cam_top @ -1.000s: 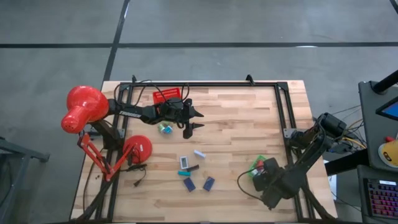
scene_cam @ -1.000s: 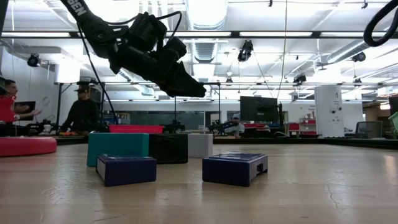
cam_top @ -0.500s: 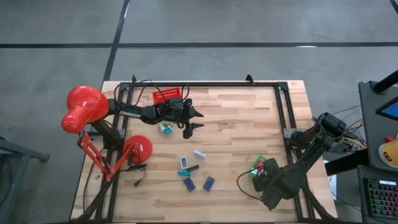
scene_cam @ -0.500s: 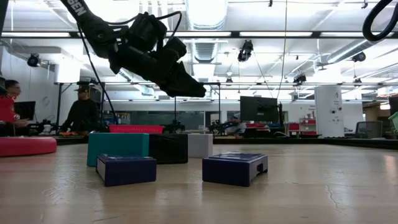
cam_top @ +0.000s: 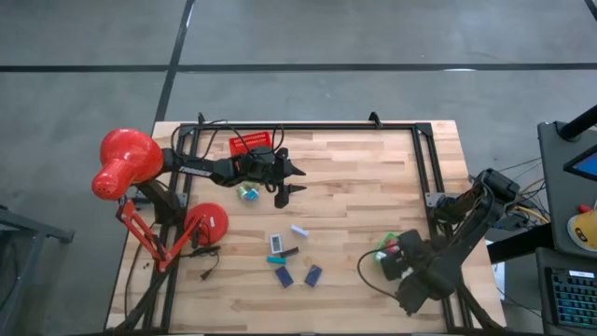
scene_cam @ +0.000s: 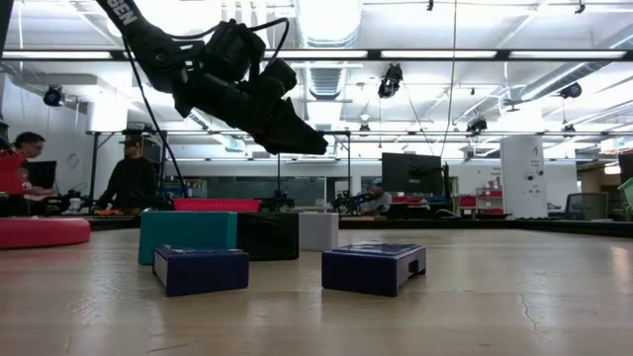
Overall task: Pick & Place Office items
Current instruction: Put the blue charger adapter into the green bin
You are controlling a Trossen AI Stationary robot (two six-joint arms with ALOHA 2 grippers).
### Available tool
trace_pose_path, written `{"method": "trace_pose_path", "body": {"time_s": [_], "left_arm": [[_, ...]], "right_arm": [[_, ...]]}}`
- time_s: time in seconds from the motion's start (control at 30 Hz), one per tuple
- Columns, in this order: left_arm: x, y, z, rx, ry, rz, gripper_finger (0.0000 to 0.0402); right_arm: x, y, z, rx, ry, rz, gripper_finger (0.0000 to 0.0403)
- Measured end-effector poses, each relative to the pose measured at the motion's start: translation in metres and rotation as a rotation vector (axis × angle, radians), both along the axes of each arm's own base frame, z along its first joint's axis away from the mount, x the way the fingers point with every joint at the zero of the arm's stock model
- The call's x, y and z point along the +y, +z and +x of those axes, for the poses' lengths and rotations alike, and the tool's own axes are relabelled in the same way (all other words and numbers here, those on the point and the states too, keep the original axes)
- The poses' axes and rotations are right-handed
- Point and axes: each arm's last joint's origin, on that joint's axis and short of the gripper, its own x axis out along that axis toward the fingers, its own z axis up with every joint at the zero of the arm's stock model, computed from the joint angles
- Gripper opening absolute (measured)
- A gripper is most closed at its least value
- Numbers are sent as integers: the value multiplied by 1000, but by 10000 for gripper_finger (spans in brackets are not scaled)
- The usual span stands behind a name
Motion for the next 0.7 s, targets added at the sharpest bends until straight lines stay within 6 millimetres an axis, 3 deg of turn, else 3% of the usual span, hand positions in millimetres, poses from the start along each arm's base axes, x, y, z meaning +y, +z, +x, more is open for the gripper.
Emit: {"method": "trace_pose_path", "body": {"time_s": [0.27,0.43,0.57,0.7], "left_arm": [[0,0,0,0,0,0,232],[0,0,0,0,0,0,232],[0,0,0,0,0,0,232],[0,0,0,0,0,0,232]], "right_arm": [[-22,16,-3,-118,320,-236,227],[-42,22,-1,-270,581,-532,235],[-62,21,5,-374,634,-727,235],[-80,9,15,-350,646,-752,238]]}}
